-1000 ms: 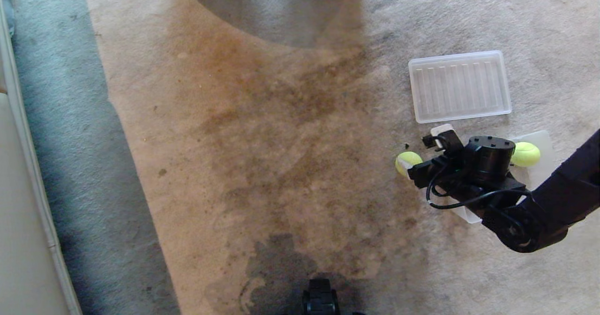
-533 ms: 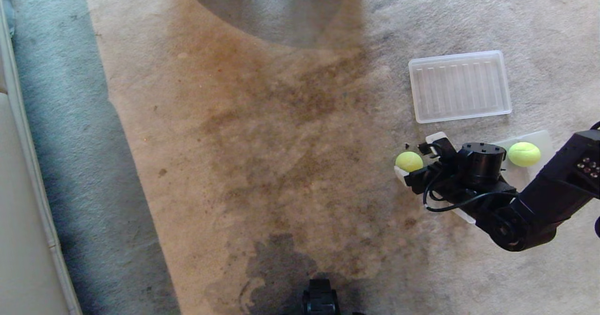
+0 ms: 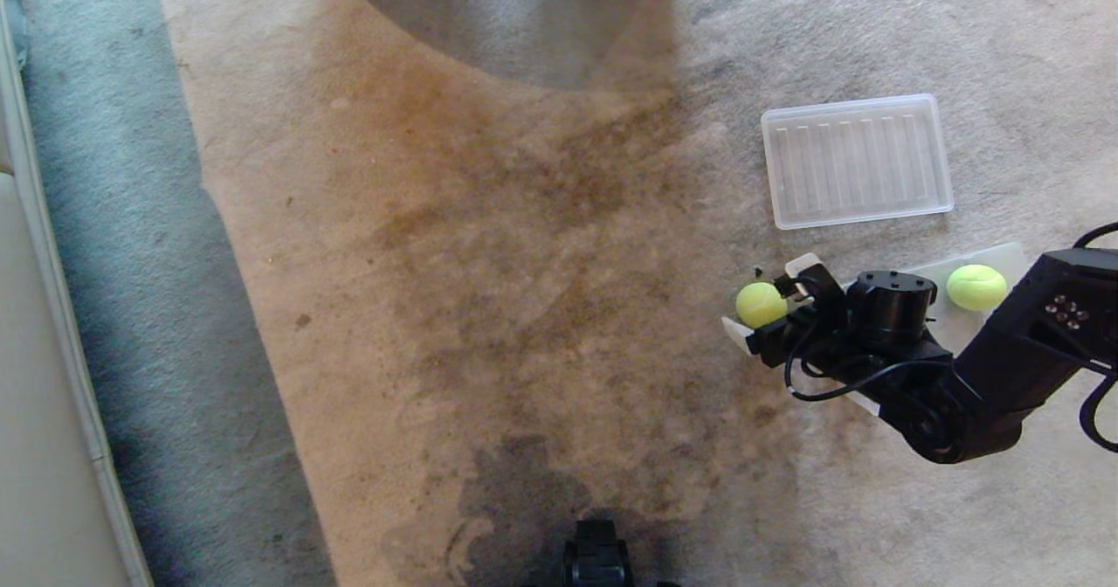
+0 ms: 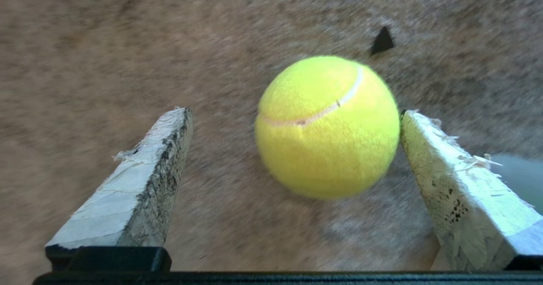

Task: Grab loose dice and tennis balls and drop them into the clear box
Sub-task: Pick up the ball on the floor

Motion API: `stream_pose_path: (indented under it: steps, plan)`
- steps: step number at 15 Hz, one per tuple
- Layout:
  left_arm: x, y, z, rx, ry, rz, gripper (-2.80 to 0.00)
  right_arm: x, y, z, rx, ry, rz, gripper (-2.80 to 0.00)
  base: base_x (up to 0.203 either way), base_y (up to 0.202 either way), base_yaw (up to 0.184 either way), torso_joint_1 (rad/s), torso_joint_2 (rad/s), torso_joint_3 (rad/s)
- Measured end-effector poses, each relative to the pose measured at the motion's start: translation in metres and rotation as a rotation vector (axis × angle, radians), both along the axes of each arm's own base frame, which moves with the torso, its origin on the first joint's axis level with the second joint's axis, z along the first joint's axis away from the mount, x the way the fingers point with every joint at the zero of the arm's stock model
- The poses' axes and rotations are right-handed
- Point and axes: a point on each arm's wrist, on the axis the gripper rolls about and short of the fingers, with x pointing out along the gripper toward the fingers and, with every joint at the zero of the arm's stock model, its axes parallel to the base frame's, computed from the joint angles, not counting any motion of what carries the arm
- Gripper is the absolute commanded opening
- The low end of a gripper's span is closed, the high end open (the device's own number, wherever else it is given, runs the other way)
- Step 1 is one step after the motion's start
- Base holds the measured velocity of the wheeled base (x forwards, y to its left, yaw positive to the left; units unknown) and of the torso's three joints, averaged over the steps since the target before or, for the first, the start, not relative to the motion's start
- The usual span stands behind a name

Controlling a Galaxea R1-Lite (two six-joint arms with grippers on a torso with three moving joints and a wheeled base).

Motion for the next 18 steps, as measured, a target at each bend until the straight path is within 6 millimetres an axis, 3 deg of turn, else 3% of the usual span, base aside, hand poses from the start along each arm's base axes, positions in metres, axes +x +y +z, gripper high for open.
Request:
stream_pose_path:
  steps: [13,14,18]
  plan:
    - [0.000,0.000,0.000,0.000,0.000,0.000,-2.80,0.026,-0.010,-0.010,-0.055,-0.047,-0.020,0.00,0.000,0.000,0.000,0.000,0.00,0.000]
    - [0.000,0.000,0.000,0.000,0.000,0.000,-2.80,0.027,-0.010,-0.011,-0.058,-0.045,-0.021,-2.80,0.000,0.000,0.000,0.000,0.00,0.000]
    - [0.000,0.000,0.000,0.000,0.001,0.000,-2.80,0.029,-0.012,-0.012,-0.075,-0.055,-0.028,-2.80,0.000,0.000,0.000,0.000,0.00,0.000]
